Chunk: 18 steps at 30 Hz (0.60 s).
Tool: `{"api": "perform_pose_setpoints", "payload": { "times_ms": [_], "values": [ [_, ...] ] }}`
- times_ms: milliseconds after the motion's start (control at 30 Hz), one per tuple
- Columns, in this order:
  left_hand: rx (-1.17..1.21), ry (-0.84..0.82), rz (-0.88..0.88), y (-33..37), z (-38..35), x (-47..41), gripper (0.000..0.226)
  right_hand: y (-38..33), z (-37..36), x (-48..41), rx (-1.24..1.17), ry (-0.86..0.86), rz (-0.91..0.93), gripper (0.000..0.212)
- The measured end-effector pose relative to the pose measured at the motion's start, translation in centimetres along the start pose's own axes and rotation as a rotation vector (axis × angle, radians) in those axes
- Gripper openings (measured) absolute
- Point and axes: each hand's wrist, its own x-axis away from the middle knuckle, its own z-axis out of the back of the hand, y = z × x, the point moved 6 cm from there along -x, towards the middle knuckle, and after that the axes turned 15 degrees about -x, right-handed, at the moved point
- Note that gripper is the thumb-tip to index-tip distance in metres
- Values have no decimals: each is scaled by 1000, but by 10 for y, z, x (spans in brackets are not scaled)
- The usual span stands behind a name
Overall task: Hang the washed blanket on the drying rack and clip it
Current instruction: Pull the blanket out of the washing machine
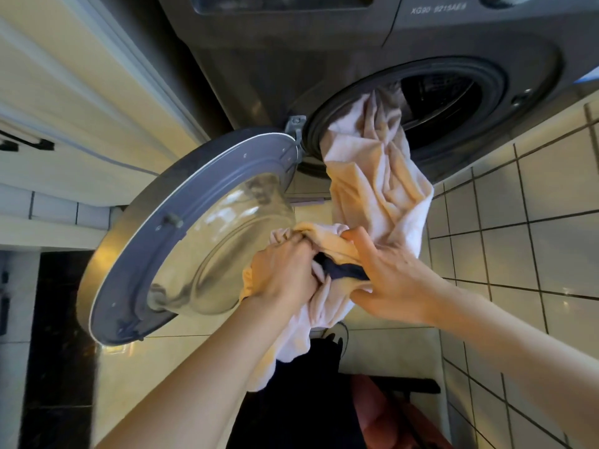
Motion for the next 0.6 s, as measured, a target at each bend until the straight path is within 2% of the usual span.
{"api": "perform_pose_setpoints", "payload": {
  "times_ms": [100, 267, 433, 500, 600],
  "values": [
    [109, 26, 14, -14, -9, 9, 38, 9, -2, -3, -72, 79, -42, 48],
    [132, 199, -4, -19, -6, 26, 35, 15, -8, -10, -46, 216, -87, 48],
    [222, 196, -19, -18, -3, 33, 39, 11, -11, -14, -79, 276, -107, 48],
    [263, 221, -23, -19, -2, 36, 57, 8, -15, -15, -78, 274, -80, 52],
    [146, 274, -145, -14, 3, 38, 96, 2, -20, -14, -162, 247, -43, 62]
  ]
}}
